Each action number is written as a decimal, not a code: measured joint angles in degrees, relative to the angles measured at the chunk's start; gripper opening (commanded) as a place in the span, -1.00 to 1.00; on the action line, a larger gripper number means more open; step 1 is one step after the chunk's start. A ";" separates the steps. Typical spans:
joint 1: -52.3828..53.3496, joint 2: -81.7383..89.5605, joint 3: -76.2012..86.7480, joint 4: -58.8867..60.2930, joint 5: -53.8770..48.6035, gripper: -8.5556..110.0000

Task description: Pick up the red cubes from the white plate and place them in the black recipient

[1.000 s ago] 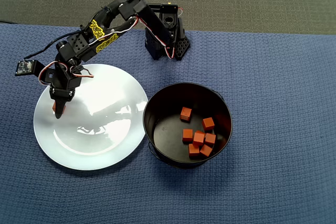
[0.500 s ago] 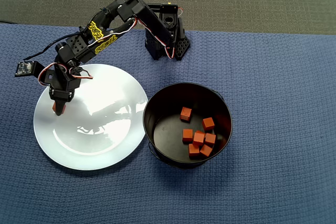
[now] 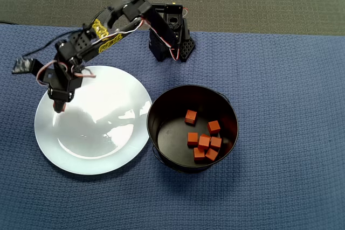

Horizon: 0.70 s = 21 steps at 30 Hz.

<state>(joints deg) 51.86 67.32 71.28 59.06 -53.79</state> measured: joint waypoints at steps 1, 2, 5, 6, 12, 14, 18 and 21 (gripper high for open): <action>-0.79 2.11 -0.44 1.85 1.05 -0.86; -1.58 4.57 -0.53 3.25 2.29 -0.86; -4.66 13.45 2.11 5.89 7.38 -0.86; -6.15 16.79 3.96 6.77 9.40 -0.86; -19.86 37.79 13.10 13.27 25.05 -0.86; -26.10 43.95 15.12 16.35 29.79 -0.86; -40.87 52.91 20.65 18.63 37.88 -0.59; -50.98 55.99 26.02 18.11 41.57 -0.23</action>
<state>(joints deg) 0.88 123.31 97.29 77.17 -12.22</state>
